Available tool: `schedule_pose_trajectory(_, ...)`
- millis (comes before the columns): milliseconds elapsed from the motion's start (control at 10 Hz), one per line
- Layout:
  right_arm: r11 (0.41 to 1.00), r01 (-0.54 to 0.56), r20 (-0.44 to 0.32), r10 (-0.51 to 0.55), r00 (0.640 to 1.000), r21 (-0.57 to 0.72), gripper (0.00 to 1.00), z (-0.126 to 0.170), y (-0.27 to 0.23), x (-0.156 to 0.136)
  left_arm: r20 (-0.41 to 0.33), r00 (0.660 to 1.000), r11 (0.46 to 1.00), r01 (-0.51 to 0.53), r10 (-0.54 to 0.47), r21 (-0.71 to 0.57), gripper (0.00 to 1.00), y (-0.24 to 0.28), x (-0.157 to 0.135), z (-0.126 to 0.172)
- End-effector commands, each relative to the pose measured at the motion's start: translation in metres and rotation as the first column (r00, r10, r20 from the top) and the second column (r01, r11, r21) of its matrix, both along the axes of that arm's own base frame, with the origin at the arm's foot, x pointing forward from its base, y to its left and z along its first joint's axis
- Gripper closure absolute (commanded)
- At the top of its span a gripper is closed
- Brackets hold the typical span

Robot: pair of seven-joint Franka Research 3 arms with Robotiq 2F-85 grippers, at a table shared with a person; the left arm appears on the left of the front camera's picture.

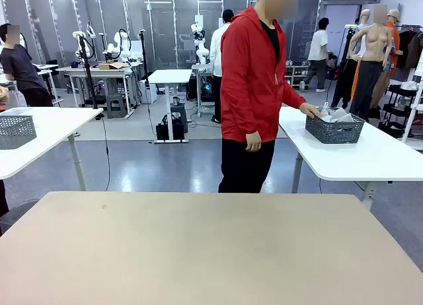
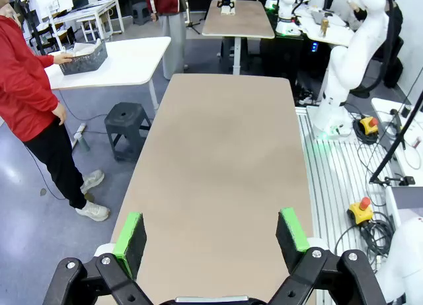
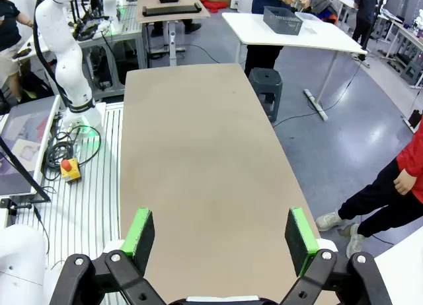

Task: Fold the towels and place them in the basket.
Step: When a person lays out a Towel with hook on the table, fold it in half twice.

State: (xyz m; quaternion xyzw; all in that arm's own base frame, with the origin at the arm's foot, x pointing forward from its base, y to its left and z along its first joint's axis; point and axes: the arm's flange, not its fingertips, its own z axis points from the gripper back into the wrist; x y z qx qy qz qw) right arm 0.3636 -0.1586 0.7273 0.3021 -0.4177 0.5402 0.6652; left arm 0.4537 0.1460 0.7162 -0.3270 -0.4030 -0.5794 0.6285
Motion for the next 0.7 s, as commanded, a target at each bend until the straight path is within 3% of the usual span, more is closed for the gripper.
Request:
schedule_pose_trajectory(0,1.000,-0.005,0.005,0.005,1.000,0.009,0.00,0.0014,0.0018,-0.0010,0.001,1.000,1.000,0.003,-0.003,-0.002,0.00,-0.0003,-0.0003,0.0004)
schedule_pose_trajectory(600,1.000,-0.005,0.005,0.005,1.000,0.009,0.00,0.0014,0.0018,-0.0010,0.001,1.000,1.000,0.003,-0.003,-0.002,0.00,-0.0003,-0.0003,0.0004)
